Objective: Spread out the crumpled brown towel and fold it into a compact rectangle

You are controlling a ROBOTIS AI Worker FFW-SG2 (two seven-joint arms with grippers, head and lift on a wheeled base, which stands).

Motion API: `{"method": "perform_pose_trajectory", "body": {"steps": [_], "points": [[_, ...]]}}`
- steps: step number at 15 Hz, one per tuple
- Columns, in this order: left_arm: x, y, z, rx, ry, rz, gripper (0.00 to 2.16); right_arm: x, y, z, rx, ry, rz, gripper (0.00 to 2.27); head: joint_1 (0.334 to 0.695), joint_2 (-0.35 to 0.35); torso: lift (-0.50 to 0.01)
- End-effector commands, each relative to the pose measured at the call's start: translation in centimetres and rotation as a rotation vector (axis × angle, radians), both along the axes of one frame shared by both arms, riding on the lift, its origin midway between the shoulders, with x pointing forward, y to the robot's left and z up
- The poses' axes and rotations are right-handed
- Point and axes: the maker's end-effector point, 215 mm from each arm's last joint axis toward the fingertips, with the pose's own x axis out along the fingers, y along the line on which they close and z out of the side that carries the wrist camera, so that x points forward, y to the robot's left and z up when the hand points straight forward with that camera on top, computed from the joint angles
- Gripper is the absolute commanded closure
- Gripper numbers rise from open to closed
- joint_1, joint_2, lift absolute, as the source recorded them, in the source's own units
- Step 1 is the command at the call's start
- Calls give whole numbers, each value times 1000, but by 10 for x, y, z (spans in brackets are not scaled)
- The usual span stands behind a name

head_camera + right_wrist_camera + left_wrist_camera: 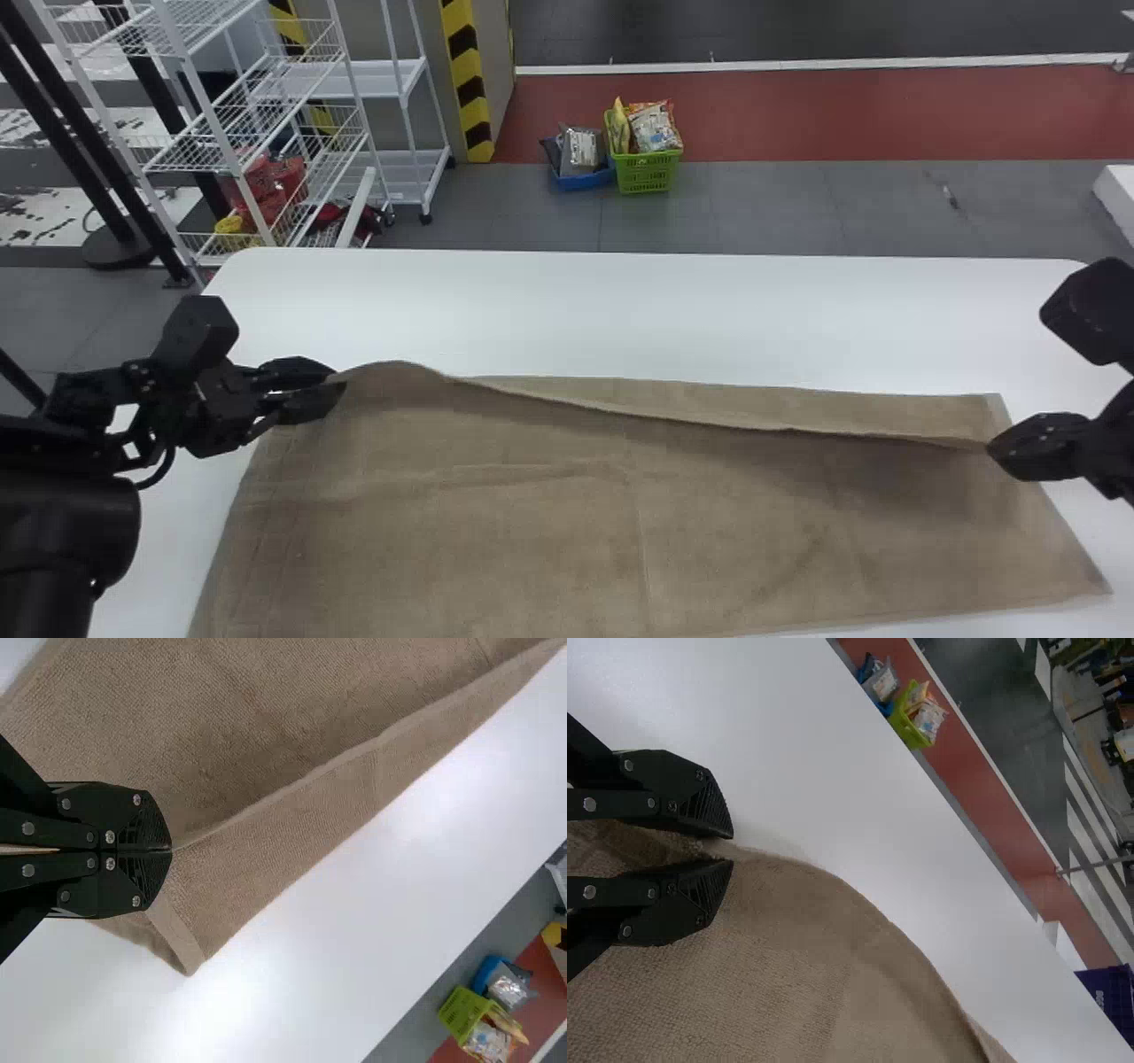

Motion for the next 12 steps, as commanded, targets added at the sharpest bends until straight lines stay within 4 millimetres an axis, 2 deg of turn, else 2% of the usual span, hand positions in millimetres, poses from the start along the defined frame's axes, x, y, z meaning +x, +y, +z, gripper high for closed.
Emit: {"method": "perform_pose_trajectory", "body": {"steps": [1,2,6,7,10,12], "points": [[-12,6,12,-14,-35,0,923,-7,-12,6,-9,-11,-5,1217,695,93,-127],[-16,6,16,-13,-42,-9,923,-9,-20,10,-15,-19,-14,1214,695,89,-127],[-45,9,23,-15,-62,-34,927,-18,-27,12,-21,-24,-15,1214,695,77,-127],[-52,4,25,-17,-67,-54,927,-20,-27,13,-13,-26,-14,1217,695,77,-127],[-74,6,32,-2,-90,-81,927,-31,-33,15,-21,-27,-16,1217,695,69,-127],[-84,1,34,-3,-98,-103,923,-35,-34,16,-30,-30,-4,1214,695,68,-127]]}}
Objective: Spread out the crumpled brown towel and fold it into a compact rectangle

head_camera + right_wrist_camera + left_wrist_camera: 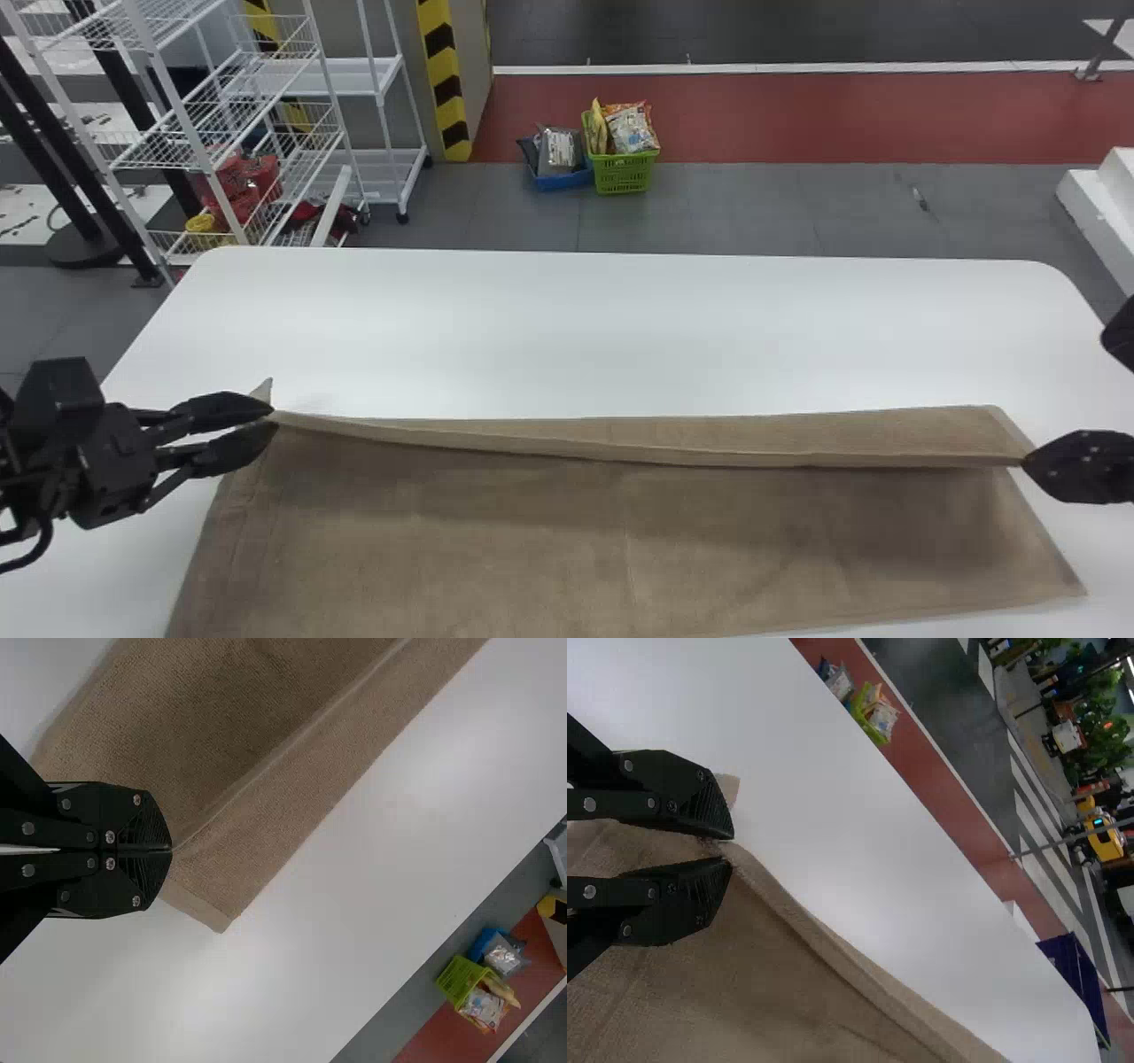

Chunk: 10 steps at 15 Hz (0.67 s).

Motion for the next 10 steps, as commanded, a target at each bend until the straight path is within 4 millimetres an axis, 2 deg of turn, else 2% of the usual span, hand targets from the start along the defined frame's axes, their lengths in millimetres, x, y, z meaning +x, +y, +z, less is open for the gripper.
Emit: {"method": "perform_pose_trajectory", "body": {"steps": [1,6,10], "points": [[-17,6,6,19,-18,-10,923,-7,-2,0,-15,0,20,1217,695,67,-127],[-45,-2,10,33,-11,-63,923,-20,4,-1,-23,0,56,1217,695,71,-127],[-68,-8,13,47,7,-95,923,-20,7,-3,-40,-1,89,1217,695,74,-127]]}}
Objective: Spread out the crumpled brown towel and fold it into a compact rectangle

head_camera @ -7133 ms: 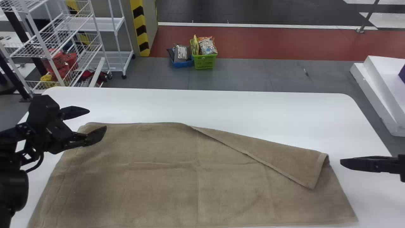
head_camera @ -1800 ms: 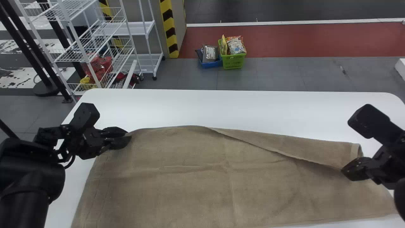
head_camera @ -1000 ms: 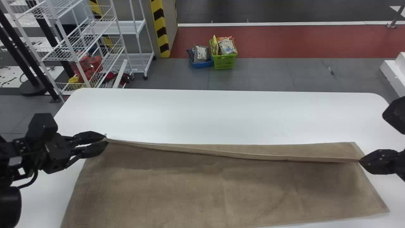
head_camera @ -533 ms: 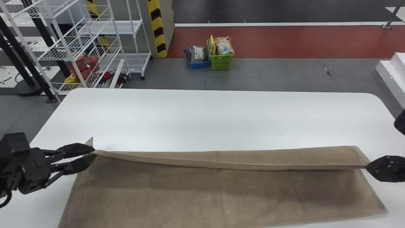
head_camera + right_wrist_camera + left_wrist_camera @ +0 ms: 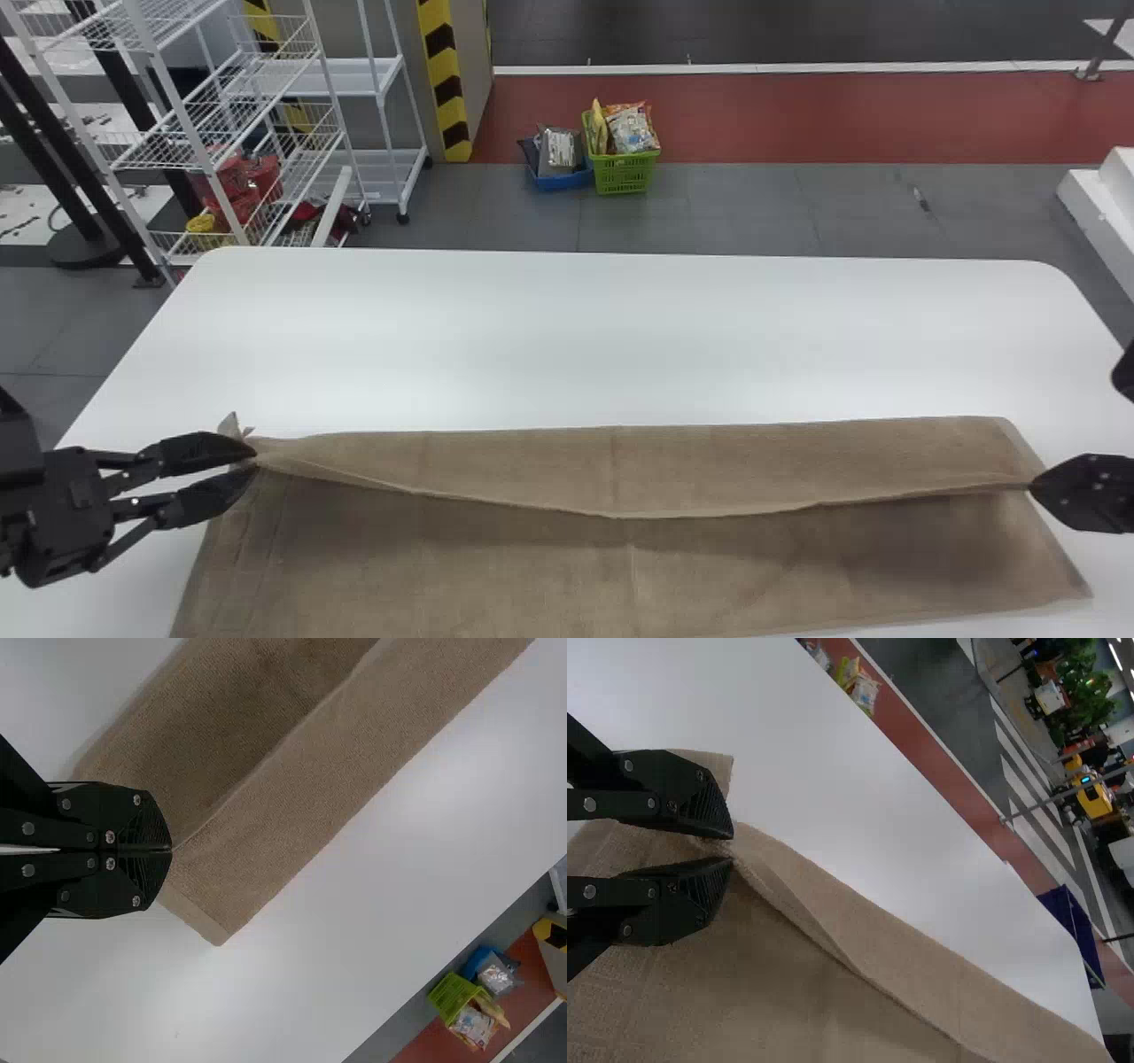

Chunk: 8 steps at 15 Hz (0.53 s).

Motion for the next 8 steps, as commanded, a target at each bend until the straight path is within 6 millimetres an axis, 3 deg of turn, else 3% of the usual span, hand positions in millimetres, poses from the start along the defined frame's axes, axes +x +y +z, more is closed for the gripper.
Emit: {"method": "perform_pose_trajectory", "body": {"steps": [1,8], "points": [[-13,-5,1,13,11,-20,923,0,1,-1,-11,1,21,1214,695,74,-127],[-46,-26,0,31,46,-83,923,10,-3,-13,-12,23,26,1217,695,46,-127]]}}
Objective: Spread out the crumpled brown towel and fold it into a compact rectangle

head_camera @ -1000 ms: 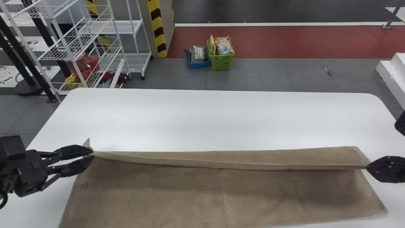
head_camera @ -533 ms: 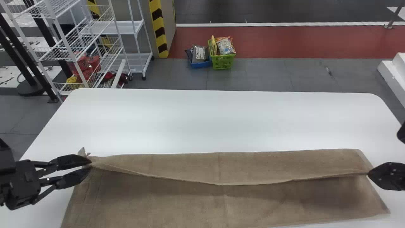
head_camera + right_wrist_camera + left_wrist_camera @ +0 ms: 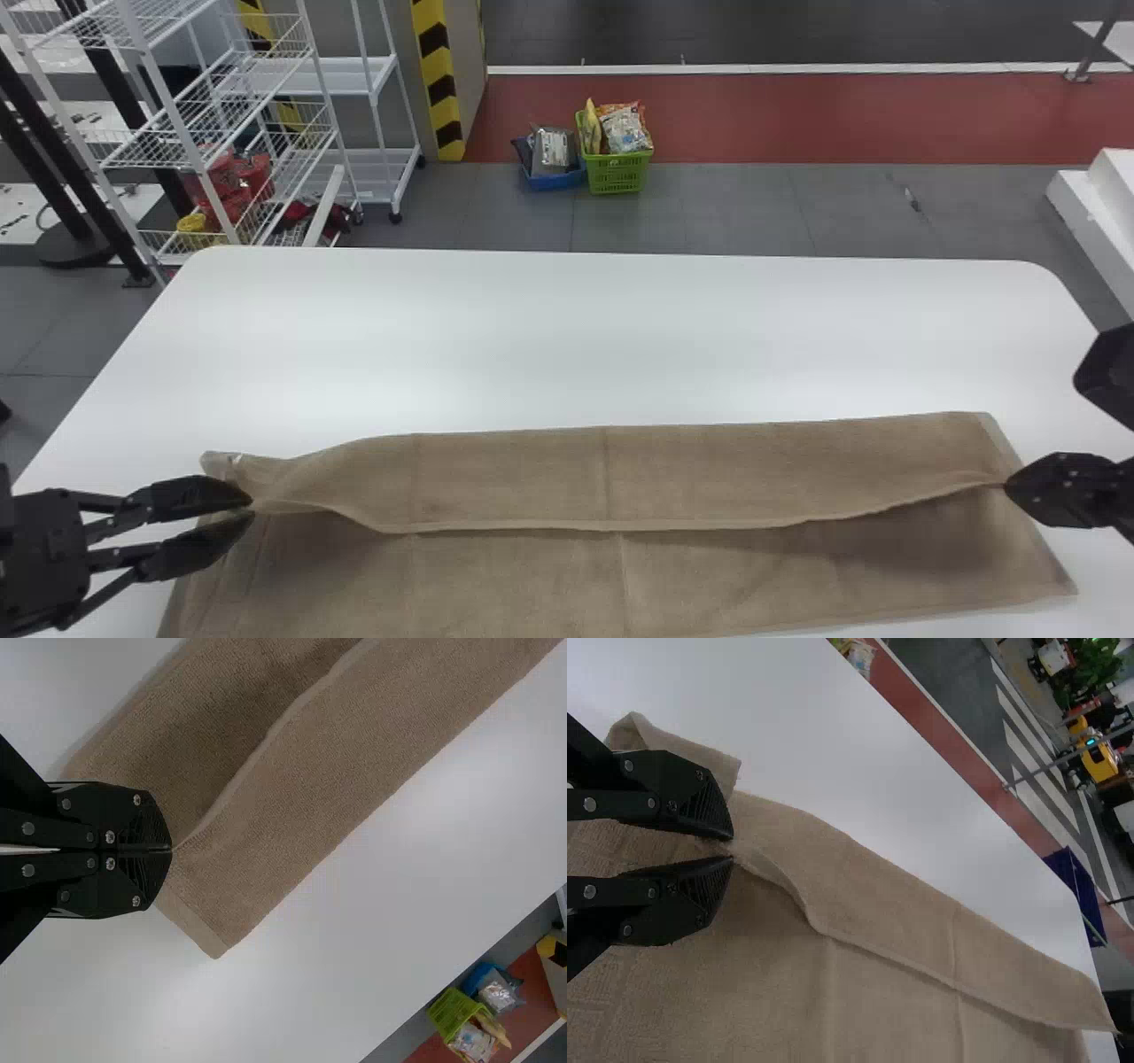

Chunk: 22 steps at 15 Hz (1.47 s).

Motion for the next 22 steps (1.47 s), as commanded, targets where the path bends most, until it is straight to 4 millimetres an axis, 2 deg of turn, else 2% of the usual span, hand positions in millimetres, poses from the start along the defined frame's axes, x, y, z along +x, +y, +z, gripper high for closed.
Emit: {"method": "perform_pose_trajectory", "body": {"steps": [1,6,8,11,16,18,22], "points": [[-9,-3,0,8,8,-10,923,0,-3,-3,-5,7,6,1214,695,41,-127],[-28,-4,-1,10,33,-26,927,-4,-6,-3,-17,8,18,1214,695,28,-127],[-35,-6,-1,13,47,-43,927,-3,-17,1,-24,1,2,1217,695,26,-127],[-50,-10,-1,39,55,-90,927,-2,-23,2,-32,1,0,1217,695,1,-127],[-61,-10,-2,60,59,-121,927,0,-28,12,1,-22,0,1217,695,-8,-127],[-64,-9,4,66,50,-131,927,-5,-27,15,17,-24,4,1217,695,-14,-127],[-69,-10,9,69,42,-142,971,-25,-31,6,6,8,23,1217,695,-16,-127]]}}
